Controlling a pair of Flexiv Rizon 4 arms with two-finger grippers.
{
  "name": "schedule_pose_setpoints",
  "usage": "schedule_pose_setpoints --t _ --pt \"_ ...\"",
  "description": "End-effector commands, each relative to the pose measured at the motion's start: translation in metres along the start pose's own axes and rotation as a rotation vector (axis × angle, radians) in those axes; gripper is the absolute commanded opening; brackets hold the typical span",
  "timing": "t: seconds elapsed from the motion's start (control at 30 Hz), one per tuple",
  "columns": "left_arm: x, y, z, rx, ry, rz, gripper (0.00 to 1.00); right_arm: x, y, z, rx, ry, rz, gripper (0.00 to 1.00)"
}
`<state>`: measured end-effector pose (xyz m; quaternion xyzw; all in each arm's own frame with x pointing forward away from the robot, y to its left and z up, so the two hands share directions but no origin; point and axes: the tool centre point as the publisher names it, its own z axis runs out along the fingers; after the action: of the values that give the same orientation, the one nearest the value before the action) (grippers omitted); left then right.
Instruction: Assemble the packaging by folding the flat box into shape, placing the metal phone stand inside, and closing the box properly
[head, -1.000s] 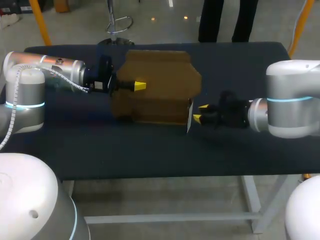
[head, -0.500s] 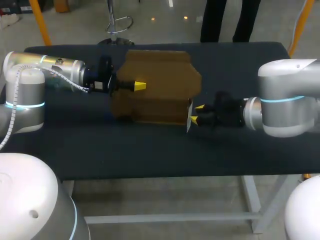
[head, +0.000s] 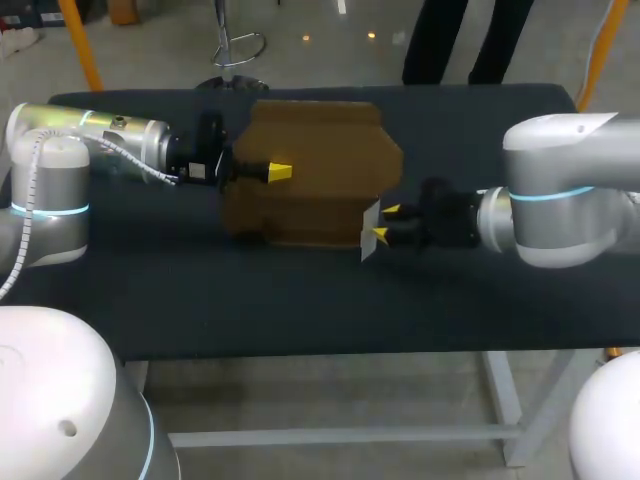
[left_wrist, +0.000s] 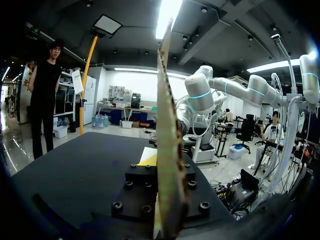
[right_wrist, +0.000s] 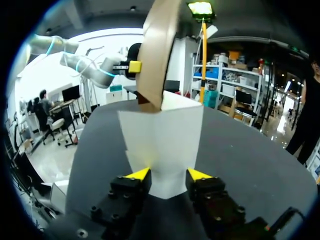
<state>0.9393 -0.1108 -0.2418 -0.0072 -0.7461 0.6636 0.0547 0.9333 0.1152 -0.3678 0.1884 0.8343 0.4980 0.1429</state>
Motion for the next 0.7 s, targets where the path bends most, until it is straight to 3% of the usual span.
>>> schedule_pose_setpoints --t 0.03,0.7 --pt "-0.001 0.0056 -0.0018 0.001 0.004 0.001 0.0 0.0057 0.0008 0.0063 -0.009 -0.032 -0.002 0.49" --pt "-0.001 0.0056 -0.0018 0.001 0.004 0.001 0.0 0.0086 0.0019 0.0104 -0.038 -0.211 0.065 0.52"
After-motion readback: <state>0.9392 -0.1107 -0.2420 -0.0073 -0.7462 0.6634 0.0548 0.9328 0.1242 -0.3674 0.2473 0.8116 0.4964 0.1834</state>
